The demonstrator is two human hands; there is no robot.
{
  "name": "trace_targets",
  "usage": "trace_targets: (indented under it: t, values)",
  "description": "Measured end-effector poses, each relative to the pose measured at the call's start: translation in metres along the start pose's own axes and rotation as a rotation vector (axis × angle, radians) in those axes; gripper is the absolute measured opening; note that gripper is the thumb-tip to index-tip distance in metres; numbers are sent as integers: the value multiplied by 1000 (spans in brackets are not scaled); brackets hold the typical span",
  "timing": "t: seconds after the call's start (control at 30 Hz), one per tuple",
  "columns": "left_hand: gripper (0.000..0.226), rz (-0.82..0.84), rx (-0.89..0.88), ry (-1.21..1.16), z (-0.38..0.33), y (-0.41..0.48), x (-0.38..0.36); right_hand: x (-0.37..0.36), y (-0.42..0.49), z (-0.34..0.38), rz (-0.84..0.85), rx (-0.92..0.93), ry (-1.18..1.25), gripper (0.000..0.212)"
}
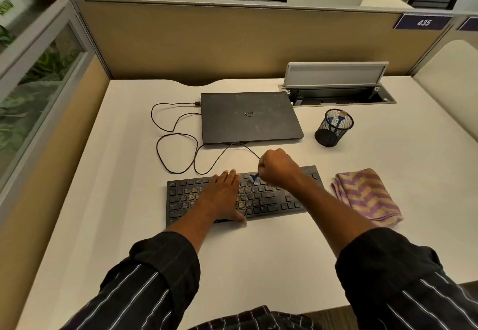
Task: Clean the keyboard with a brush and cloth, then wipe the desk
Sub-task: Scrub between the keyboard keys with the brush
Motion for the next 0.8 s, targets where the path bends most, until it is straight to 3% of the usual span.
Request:
trace_targets:
  t: [0.27, 0.47, 0.63, 0.8]
  values:
    - [137, 4, 1, -3, -1, -1, 2, -5, -3, -1, 82, -27, -25, 15]
    - [138, 6, -4, 0, 0, 0, 0, 5, 5, -9, -45, -71, 7, 16]
    - [137, 10, -2, -11, 0, 0, 1, -1, 0, -11, 90, -114, -4, 18]
    - [138, 6, 1, -5, 0, 0, 1, 5, 5, -11, -28, -110, 33, 16]
Point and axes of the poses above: each hand's wrist, its own y-axis towards the middle knuckle, its own x-axis out of the back of the hand, z = x × y, the point moved 1 cm from there along y, towards the middle knuckle, and after that the axes turned 5 degrees about -z, right-handed, at the moved point
